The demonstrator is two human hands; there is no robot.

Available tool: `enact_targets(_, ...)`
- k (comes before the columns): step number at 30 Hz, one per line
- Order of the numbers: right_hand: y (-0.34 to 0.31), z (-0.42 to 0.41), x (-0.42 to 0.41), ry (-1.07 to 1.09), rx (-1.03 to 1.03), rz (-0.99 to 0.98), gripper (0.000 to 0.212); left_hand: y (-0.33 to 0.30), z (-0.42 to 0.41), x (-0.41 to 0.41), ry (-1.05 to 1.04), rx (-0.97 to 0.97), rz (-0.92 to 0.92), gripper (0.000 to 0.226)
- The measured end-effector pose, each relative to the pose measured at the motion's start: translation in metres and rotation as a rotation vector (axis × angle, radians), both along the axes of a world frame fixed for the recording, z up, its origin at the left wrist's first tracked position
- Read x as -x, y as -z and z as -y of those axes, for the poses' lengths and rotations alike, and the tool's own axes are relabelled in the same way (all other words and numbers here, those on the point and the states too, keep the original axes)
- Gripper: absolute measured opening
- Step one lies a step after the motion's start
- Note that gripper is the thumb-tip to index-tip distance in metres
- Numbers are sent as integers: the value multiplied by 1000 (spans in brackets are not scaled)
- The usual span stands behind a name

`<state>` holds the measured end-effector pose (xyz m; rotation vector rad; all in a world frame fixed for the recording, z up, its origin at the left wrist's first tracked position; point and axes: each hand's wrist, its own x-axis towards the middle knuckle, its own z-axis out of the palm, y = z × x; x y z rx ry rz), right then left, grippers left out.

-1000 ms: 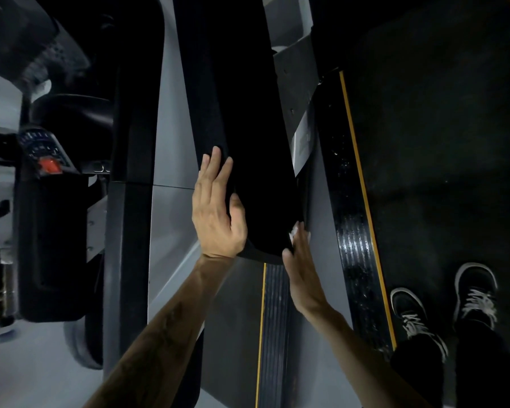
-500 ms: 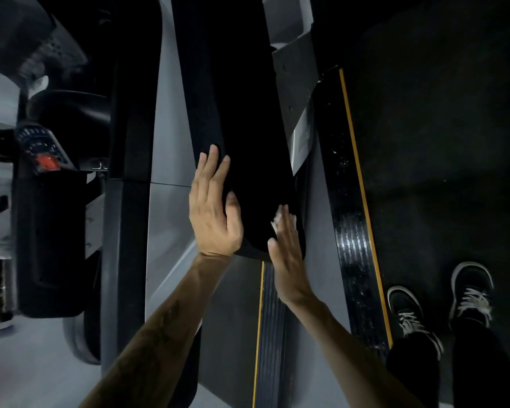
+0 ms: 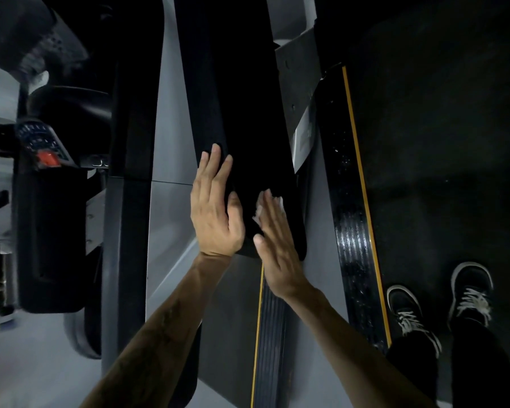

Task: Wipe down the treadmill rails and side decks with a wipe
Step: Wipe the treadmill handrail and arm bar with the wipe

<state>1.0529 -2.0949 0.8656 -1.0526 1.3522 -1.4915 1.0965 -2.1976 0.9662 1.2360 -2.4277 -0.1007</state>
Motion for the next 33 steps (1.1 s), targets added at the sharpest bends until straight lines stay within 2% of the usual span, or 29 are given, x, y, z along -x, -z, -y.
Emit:
enact_targets(3, 3, -21, -4, -11, -162, 135, 69, 0, 0, -1, 2, -10, 0, 54)
enact_targets(5, -3, -35, -7, -46, -201, 163, 74, 0, 0, -1, 3, -14, 1, 55)
enact_targets(10, -23, -39, -13, -104, -49, -56, 68, 0, 0, -1, 1, -13, -2, 55)
enact_targets(17, -17, 0, 7, -37, 194, -150, 59, 1, 1, -2, -2, -27, -35, 53)
enact_targets(22, -18, 3, 5, 68, 194, -125, 52, 2, 0, -3, 4, -20, -57, 50)
enact_targets(26, -18, 0, 3, 176, 203, -201, 47, 2, 0, -3, -1, -21, -78, 49)
enact_targets(33, -21, -6, 15, 157, 197, -228, 42, 2, 0, -4, -11, -39, -55, 48)
